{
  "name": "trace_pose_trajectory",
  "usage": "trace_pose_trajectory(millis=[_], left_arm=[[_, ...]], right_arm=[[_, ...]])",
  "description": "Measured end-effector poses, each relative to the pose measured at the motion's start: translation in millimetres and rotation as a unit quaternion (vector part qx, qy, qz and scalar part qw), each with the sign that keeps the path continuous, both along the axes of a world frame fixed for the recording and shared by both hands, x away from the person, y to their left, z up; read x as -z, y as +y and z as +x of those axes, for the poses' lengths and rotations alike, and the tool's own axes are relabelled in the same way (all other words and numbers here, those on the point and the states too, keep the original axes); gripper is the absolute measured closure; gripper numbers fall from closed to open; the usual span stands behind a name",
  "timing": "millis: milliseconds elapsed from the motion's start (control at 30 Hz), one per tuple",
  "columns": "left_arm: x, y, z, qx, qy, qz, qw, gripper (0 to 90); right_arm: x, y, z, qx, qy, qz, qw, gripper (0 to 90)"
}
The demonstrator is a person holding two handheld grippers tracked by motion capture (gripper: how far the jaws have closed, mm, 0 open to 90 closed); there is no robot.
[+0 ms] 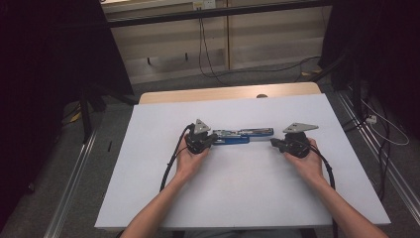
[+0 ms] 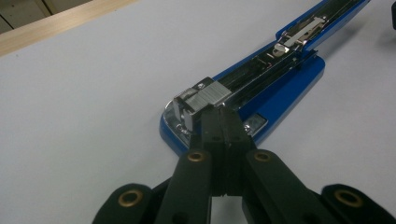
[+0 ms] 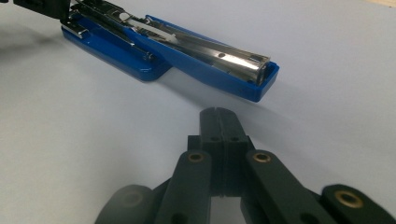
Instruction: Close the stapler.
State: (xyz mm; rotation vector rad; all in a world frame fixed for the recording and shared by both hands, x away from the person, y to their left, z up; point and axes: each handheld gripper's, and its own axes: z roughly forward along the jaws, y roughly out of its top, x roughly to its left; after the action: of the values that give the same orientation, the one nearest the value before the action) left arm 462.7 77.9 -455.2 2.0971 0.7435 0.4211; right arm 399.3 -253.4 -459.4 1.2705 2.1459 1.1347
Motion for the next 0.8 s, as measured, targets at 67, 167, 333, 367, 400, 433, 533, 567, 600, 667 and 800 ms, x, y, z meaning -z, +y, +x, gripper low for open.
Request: trace_pose_trajectory(millis=[67,167,333,367,400,433,533,567,600,667,800], left_arm=[[-0.2,0.4,0.4,0.001,0.002,0.001,1.0000,90.0],[0.6,0.2,0.0,0.008,-0.009,0.005,0.9999,90.0],[1.3,0.6,0.7,0.008,-0.002,-0.004,1.0000,90.0],[1.3,0.5,0.7,0.008,0.001,-0.005,1.0000,90.0],[1.2,0.6,0.8,0.008,-0.001,-0.004,1.0000,90.0],[1.0,0.8,1.0,0.007,-0.005,-0.001,1.0000,90.0],[1.5,0.3,0.7,0.007,0.001,-0.008,0.9999,90.0],[1.2,0.6,0.7,0.007,-0.001,-0.004,1.0000,90.0],[1.2,0.4,0.7,0.006,-0.001,-0.005,1.0000,90.0],[1.2,0.3,0.7,0.006,-0.001,-0.004,1.0000,90.0],[1.5,1.0,1.1,0.006,0.001,-0.008,0.9999,90.0]], right_arm=[[0.4,0.0,1.4,0.003,0.000,-0.003,1.0000,90.0],[-1.5,0.6,3.0,0.008,-0.001,-0.008,0.9999,90.0],[-1.0,0.3,8.3,0.019,0.010,-0.018,0.9996,90.0],[0.1,0.5,9.0,0.018,0.014,-0.020,0.9995,90.0],[1.0,0.4,9.7,0.018,0.016,-0.023,0.9995,90.0],[1.4,0.5,10.4,0.019,0.019,-0.024,0.9994,90.0],[0.9,0.7,13.3,0.022,0.023,-0.026,0.9991,90.0],[0.5,1.0,13.9,0.023,0.023,-0.028,0.9991,90.0],[0.3,1.7,14.0,0.021,0.025,-0.030,0.9990,90.0],[0.8,2.7,14.1,0.017,0.027,-0.038,0.9987,90.0],[2.0,2.9,16.1,0.021,0.036,-0.045,0.9981,90.0]])
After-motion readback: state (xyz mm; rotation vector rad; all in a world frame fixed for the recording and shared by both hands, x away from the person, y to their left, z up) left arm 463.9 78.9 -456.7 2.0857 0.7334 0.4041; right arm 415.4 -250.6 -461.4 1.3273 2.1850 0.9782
